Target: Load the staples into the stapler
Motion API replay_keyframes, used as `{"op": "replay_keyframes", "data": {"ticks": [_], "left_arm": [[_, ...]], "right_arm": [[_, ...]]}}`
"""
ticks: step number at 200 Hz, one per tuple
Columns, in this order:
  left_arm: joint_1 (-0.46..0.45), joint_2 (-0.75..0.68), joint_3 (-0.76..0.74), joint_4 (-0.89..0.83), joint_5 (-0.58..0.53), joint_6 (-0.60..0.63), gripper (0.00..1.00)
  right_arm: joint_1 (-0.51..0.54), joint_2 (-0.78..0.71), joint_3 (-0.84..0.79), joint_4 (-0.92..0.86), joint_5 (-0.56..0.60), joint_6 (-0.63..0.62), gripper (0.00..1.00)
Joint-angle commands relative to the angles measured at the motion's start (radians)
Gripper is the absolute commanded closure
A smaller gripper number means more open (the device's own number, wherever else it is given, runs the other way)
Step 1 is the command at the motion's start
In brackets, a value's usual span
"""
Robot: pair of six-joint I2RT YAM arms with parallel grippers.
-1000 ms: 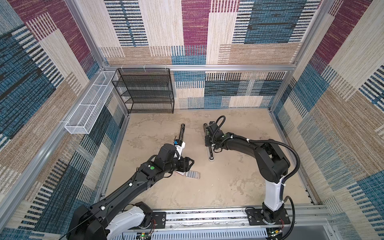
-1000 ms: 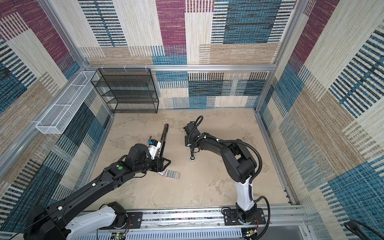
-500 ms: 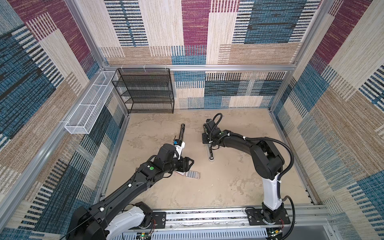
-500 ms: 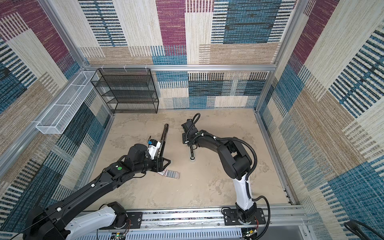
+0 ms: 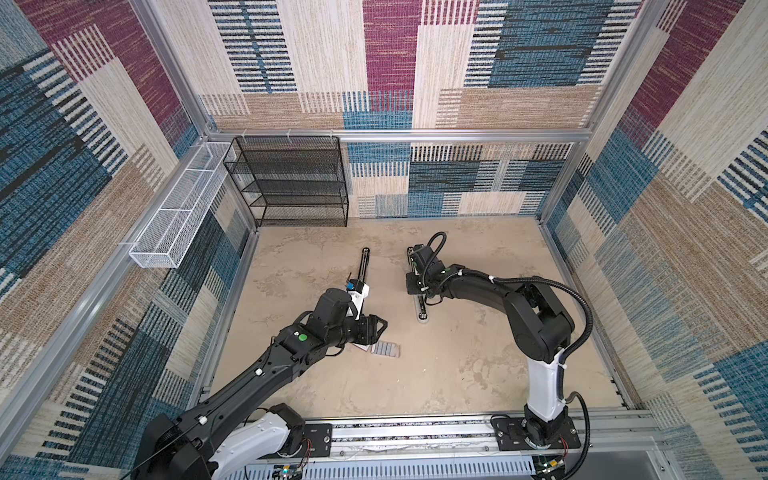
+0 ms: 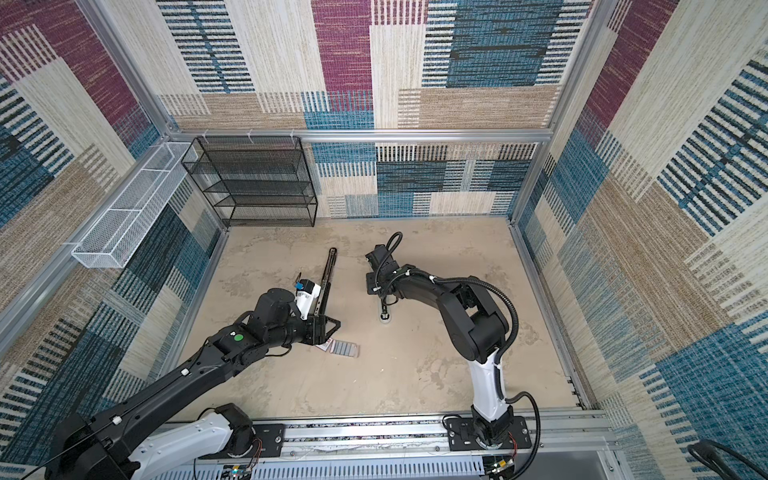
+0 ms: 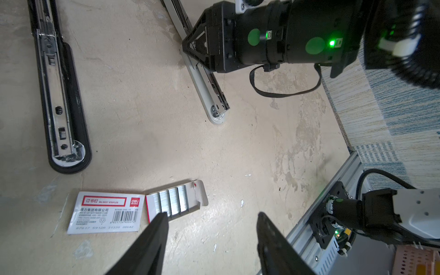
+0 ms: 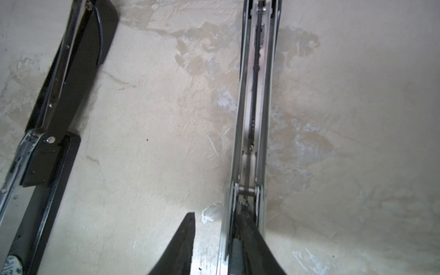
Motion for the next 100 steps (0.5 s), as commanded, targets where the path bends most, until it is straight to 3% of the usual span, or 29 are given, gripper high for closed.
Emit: {"op": "replay_keyframes", "data": {"ticks": [1, 100], "left_arm": [[0.0, -0.004, -0.004, 0.012, -0.007, -0.009, 0.38], [0.0, -0.007, -0.015, 0.023, -0.003, -0.015, 0.38]], "right_arm": [[0.006, -0.016, -0.014, 0.002, -0.016, 0.015, 0.64], [0.044, -0.13, -0.176, 0.0, -0.041, 0.057, 0.64]]}}
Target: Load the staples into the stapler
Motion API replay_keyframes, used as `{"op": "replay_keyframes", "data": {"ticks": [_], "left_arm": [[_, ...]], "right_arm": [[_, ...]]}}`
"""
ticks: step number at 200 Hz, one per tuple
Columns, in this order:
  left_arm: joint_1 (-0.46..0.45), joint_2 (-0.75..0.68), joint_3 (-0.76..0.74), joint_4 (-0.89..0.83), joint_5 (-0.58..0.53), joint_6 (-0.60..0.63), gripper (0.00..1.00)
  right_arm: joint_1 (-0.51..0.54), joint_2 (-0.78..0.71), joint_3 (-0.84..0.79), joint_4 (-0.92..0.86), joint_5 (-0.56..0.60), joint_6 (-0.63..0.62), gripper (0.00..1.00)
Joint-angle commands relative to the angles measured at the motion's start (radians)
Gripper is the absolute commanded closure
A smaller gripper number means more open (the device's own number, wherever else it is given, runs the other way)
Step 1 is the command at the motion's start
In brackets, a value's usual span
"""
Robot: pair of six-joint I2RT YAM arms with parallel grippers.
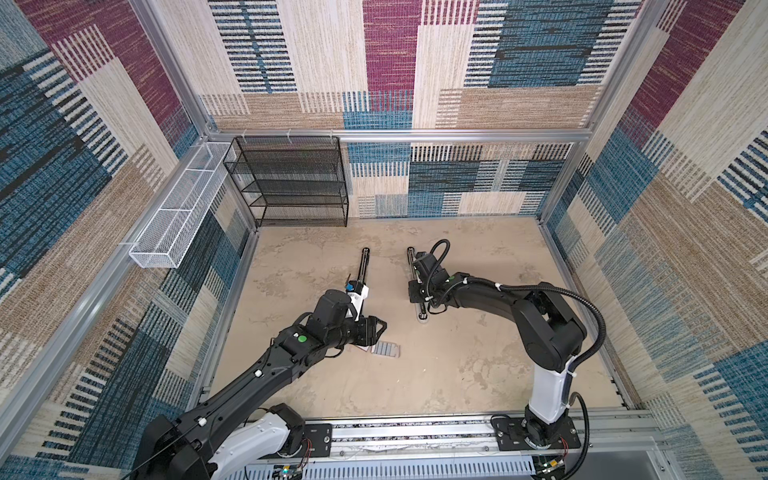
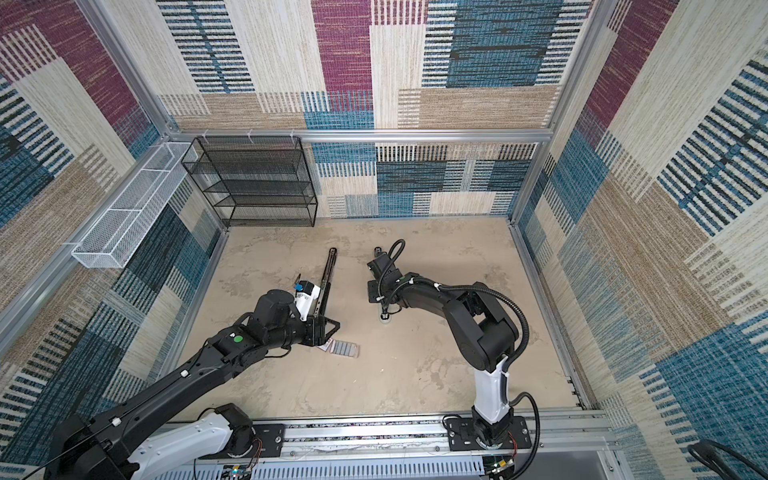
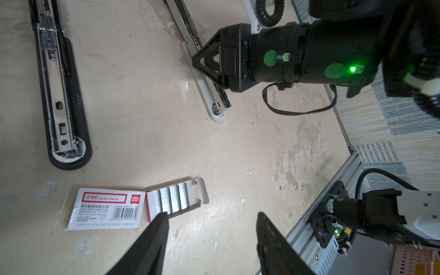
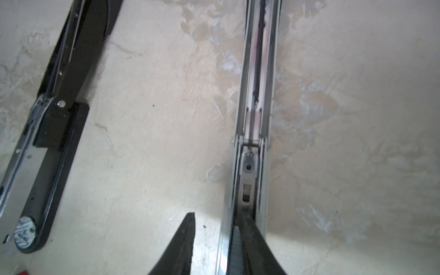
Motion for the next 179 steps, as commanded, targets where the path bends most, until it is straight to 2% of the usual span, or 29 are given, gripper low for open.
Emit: {"op": "replay_keyframes", "data": {"ticks": [1, 75, 92, 109, 145, 179], "left_arm": [[0.0, 0.002, -0.004, 0.022, -0.002, -0.009, 0.38], [0.0, 0.02, -0.005, 0.038, 0.007, -0.011, 0.38], [0.0, 0.021, -0.005, 0.039, 0.006, -0.012, 0.38], [0.0, 0.02, -0.005, 0.039, 0.007, -0.012, 0.38], [0.0, 0.021, -0.005, 0.039, 0.002, -0.012, 0.38], [0.0, 0.014, -0.002, 0.027, -0.006, -0.015, 0.38]], "right_arm": [[0.016, -0.035, -0.036, -0.028, -0.023, 0.027, 0.64], [0.049, -0.185, -0.174, -0.057, -0.04, 0.063, 0.63], [0.049, -0.233, -0.19, -0.062, -0.021, 0.067, 0.61], [0.045, -0.266, -0.206, -0.067, 0.021, 0.066, 0.54], [0.018, -0.228, -0.212, -0.043, 0.022, 0.058, 0.49], [0.023, -0.15, -0.169, -0.011, -0.048, 0.053, 0.51]]}}
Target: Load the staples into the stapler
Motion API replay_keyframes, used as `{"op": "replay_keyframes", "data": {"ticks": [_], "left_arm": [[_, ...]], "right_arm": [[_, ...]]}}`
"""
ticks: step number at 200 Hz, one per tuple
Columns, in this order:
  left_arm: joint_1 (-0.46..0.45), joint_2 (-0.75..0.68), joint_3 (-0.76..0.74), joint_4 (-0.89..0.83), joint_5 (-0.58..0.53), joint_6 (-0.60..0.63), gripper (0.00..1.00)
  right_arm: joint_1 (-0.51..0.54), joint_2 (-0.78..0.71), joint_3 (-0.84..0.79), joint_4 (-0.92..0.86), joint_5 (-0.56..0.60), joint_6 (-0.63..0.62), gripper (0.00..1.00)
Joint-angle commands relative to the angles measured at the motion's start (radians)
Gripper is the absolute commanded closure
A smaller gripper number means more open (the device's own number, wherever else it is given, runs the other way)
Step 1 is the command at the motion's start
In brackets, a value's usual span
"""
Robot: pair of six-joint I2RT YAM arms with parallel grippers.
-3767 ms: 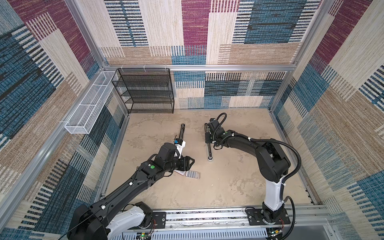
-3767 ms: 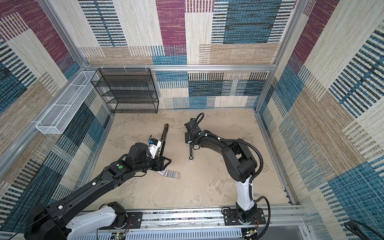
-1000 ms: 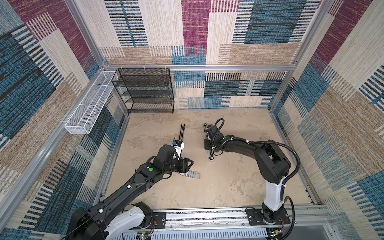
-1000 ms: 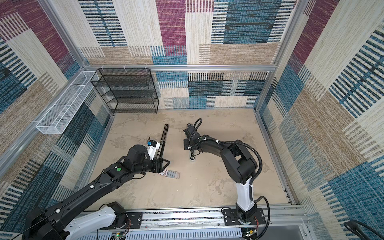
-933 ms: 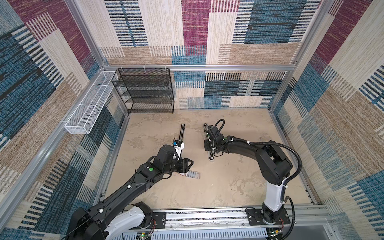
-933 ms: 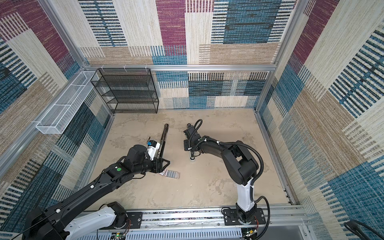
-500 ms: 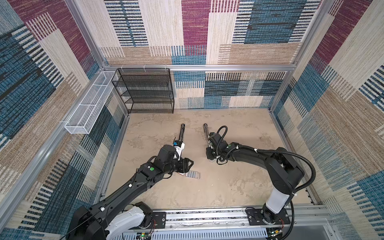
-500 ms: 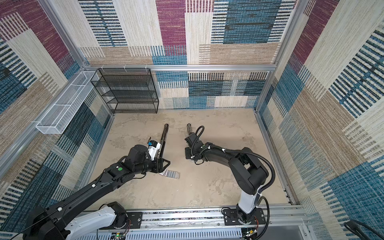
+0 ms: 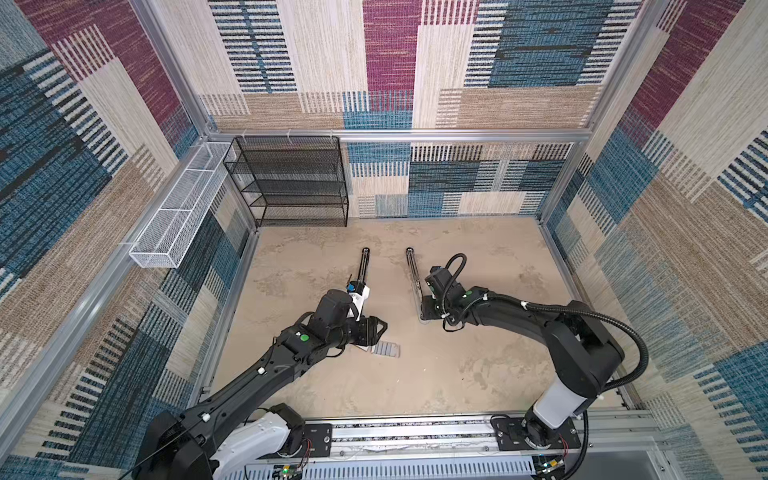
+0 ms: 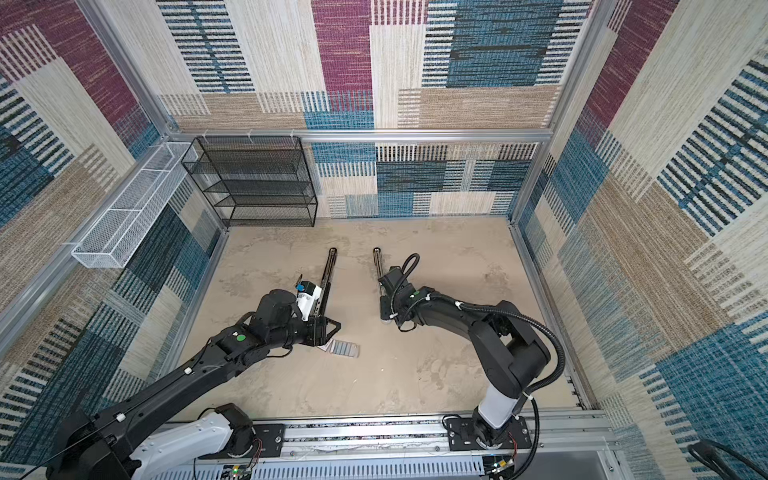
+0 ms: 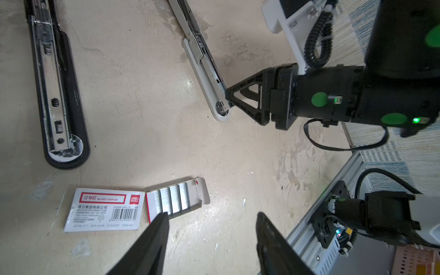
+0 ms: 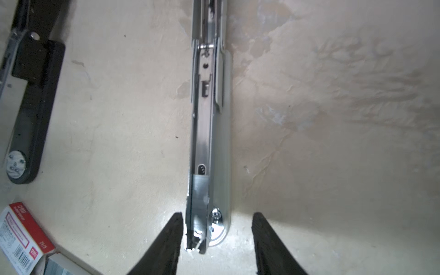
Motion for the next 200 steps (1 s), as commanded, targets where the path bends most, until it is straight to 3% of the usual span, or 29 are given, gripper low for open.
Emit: {"op": "replay_keyframes", "data": {"ticks": [1, 41, 108, 142, 155, 200], "left_arm": [[0.0, -0.006, 0.0, 0.015, -0.01, -0.012, 0.38], [0.0, -0.027, -0.004, -0.004, -0.05, -0.007, 0.38], [0.009, -0.042, 0.044, -0.081, -0.156, 0.006, 0.37], [0.024, -0.048, 0.052, -0.09, -0.203, 0.001, 0.31], [0.027, -0.023, 0.066, -0.088, -0.216, 0.007, 0.18], [0.028, 0.227, 0.246, -0.083, -0.161, 0.119, 0.18]], "right_arm": [[0.005, 0.038, 0.029, 0.051, -0.049, -0.001, 0.51], [0.055, 0.098, 0.102, 0.061, -0.121, -0.006, 0.55], [0.129, 0.205, 0.247, 0.103, -0.246, -0.034, 0.54], [0.125, 0.108, 0.196, 0.115, -0.199, -0.059, 0.51], [0.112, 0.043, 0.145, 0.128, -0.194, -0.06, 0.5], [-0.019, -0.23, -0.093, 0.193, -0.216, -0.009, 0.39]]}}
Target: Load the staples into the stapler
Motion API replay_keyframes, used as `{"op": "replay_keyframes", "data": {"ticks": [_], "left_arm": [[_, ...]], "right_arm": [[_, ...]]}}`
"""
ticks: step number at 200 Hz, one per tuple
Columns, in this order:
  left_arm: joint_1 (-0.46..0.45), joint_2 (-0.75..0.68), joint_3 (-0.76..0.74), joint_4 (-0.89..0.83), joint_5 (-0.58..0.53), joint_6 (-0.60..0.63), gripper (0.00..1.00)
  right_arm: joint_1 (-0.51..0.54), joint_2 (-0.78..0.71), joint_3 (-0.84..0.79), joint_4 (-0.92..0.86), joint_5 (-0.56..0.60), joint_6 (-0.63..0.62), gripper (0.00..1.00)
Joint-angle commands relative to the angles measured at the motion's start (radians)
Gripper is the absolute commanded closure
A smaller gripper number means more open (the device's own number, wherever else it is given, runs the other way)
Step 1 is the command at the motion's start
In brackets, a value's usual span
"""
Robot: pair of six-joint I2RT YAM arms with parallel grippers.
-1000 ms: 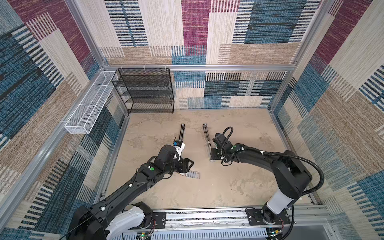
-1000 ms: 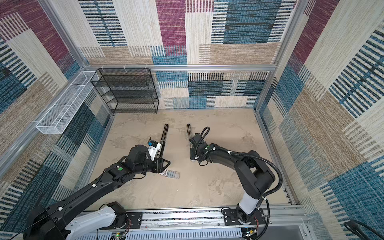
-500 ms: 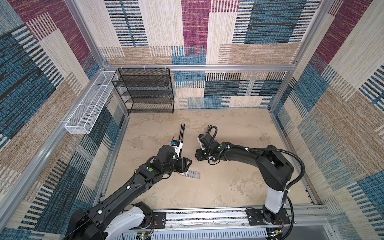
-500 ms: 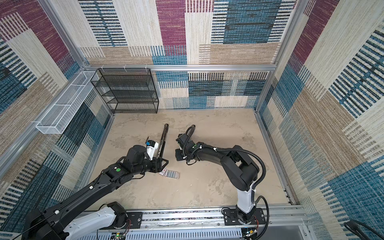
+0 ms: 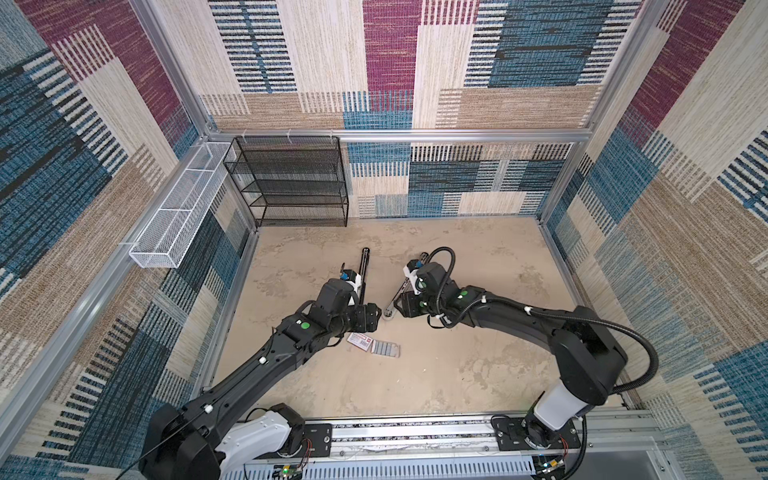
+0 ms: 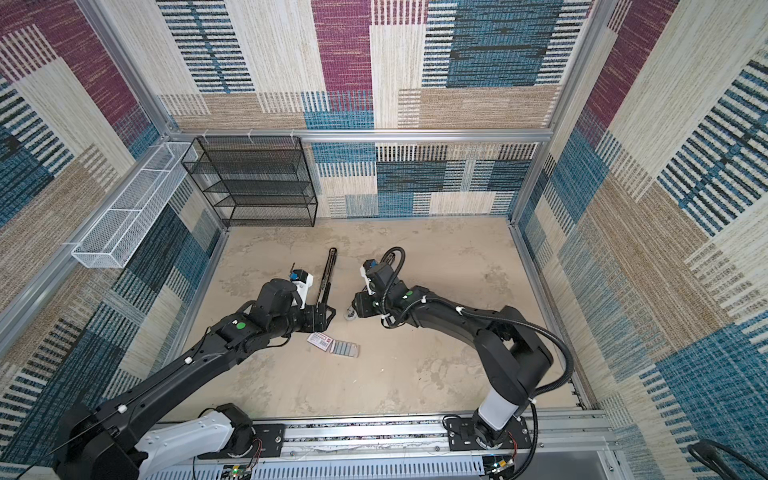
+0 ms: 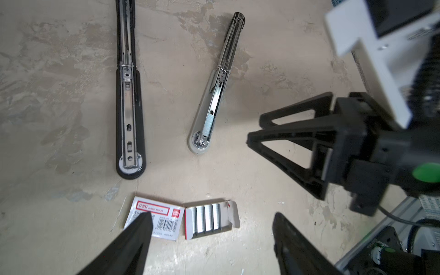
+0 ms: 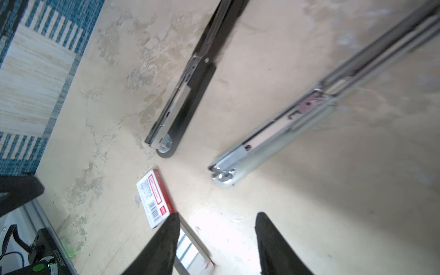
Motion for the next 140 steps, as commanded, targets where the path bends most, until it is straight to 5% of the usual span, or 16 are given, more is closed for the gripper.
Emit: {"op": "replay_keyframes", "data": {"ticks": [1, 52, 140], "left_arm": [[0.001, 0.117, 0.092, 0.009, 0.023, 0.091, 0.18], [0.001, 0.511, 0.439, -0.052, 0.069, 0.205, 0.19], [-0.003, 1.106, 1.096, -0.304, -0.025, 0.347, 0.24]], "right_arm": [[-0.068, -0.115, -0.099, 0.067, -0.015, 0.036, 0.39], [-0.231, -0.336, -0.304, 0.087, -0.064, 0.059, 0.31], [-0.309, -0.462, -0.449, 0.092, -0.058, 0.072, 0.27]]}}
